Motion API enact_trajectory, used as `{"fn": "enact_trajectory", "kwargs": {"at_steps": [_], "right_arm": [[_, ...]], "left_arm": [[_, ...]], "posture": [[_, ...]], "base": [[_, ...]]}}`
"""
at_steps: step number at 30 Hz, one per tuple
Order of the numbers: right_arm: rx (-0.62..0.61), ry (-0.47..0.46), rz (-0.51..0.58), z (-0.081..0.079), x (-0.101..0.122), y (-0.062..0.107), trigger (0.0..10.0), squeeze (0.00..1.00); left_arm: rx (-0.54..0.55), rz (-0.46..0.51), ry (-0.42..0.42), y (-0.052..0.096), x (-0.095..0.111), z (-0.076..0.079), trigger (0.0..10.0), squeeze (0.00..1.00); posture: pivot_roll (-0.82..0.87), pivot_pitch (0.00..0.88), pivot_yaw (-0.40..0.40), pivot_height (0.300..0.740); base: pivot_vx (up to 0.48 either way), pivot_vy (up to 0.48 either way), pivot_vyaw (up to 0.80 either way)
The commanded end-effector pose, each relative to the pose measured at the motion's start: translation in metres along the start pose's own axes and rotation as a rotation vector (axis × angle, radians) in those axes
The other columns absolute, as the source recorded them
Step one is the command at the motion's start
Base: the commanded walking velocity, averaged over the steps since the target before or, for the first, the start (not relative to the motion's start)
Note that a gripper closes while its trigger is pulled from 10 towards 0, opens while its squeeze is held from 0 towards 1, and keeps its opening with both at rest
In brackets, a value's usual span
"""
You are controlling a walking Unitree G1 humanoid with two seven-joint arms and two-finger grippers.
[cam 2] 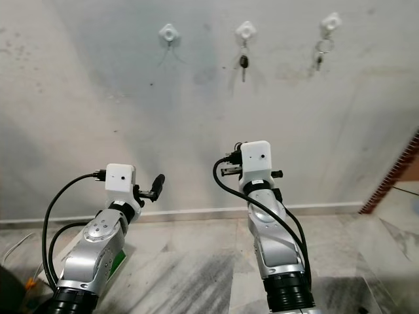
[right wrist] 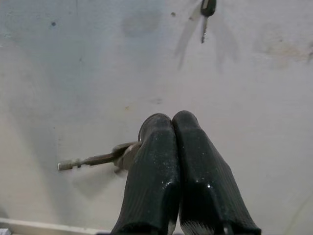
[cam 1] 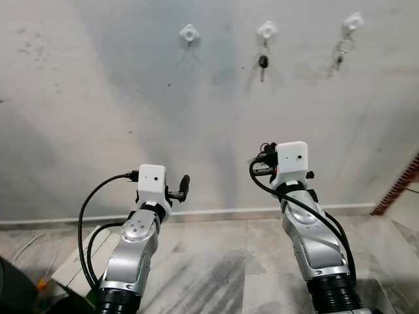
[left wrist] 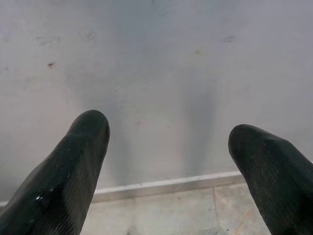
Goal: Hang keys on a hook
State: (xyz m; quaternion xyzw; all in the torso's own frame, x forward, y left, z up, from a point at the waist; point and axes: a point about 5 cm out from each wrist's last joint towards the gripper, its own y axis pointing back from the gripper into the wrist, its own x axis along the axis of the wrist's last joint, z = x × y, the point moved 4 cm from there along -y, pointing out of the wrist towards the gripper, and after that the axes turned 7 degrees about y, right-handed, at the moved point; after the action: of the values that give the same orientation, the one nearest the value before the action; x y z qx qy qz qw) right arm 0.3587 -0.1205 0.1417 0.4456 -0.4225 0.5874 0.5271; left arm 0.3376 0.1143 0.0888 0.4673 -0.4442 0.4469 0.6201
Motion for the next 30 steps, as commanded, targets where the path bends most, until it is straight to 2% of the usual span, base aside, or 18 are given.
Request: {"fn": "enact_trajectory", "kwargs": {"at_steps": [1,12,18,22,30], "right_arm": [[0.011,0.001,0.024,-0.002,0.007,-0.003,10.0,0.00],[0.014,0.000,0.028,-0.004,0.008,-0.002,10.0,0.00],[0.008,-0.005,0.053,-0.002,0.012,0.000,10.0,0.00],[0.022,-0.020,0.127,-0.003,0.027,0.002,10.0,0.00],[0.039,-0.011,0.139,-0.004,0.029,0.003,10.0,0.00]], "left_arm": [[-0.007,0.010,0.002,-0.001,0.003,0.000,10.0,0.00],[-0.010,0.010,0.012,0.001,0.002,0.000,10.0,0.00],[-0.034,0.002,0.021,0.002,-0.002,0.002,10.0,0.00],[-0.038,0.037,0.011,0.002,0.002,0.001,10.0,0.00],[-0.038,0.047,0.011,0.004,0.003,-0.001,10.0,0.00]], "posture": [[-0.04,0.000,0.082,0.740],[-0.04,0.000,0.082,0.740],[-0.04,0.000,0.080,0.740],[-0.04,0.000,0.077,0.740],[-0.05,0.000,0.075,0.740]], "base": [[0.000,0.000,0.80],[0.000,0.000,0.80],[0.000,0.000,0.00],[0.000,0.000,0.00],[0.000,0.000,0.00]]}}
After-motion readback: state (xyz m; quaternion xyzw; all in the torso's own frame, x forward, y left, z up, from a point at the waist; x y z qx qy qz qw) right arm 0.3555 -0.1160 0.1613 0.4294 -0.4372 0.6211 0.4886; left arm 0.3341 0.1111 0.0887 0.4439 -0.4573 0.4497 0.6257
